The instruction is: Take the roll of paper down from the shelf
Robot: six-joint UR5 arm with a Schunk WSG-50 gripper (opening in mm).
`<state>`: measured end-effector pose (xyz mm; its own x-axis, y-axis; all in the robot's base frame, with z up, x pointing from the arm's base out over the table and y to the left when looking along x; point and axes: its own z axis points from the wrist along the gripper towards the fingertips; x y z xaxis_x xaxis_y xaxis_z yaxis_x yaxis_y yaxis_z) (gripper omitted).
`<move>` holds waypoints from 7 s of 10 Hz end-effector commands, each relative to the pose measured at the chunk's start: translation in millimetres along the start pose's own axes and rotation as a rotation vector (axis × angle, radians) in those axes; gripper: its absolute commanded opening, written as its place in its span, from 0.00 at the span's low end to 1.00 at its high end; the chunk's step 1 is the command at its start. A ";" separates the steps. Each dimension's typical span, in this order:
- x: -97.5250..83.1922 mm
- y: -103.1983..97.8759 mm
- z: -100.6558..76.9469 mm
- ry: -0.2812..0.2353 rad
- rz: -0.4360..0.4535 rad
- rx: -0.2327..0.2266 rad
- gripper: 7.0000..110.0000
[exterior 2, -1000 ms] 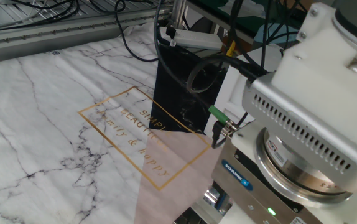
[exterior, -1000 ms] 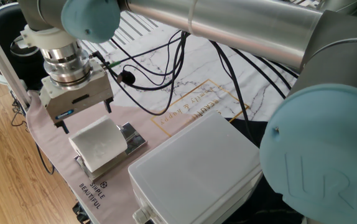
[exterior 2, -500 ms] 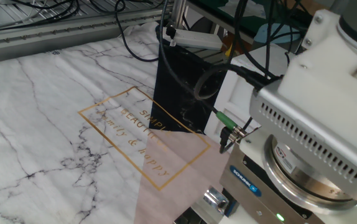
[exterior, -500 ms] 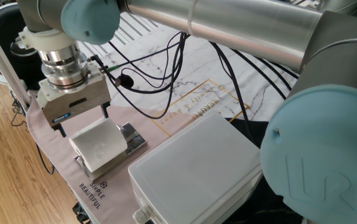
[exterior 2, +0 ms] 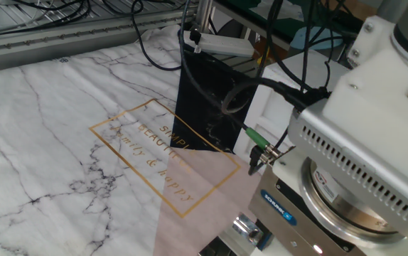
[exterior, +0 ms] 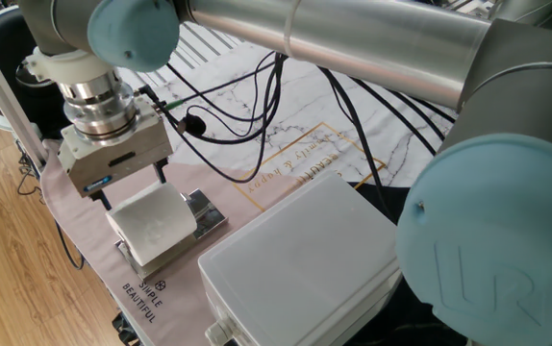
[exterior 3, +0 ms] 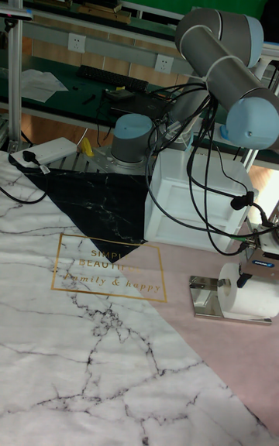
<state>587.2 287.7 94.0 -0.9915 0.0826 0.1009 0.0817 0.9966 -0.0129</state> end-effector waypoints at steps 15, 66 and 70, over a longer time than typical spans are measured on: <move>-16.8 -28.4 -7.5 -0.013 -0.077 0.040 0.79; -1.3 18.1 3.3 -0.060 0.024 -0.033 0.97; -15.0 7.3 1.7 -0.084 -0.019 0.027 0.97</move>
<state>598.2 295.9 89.2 -0.9971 0.0737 0.0177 0.0732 0.9970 -0.0261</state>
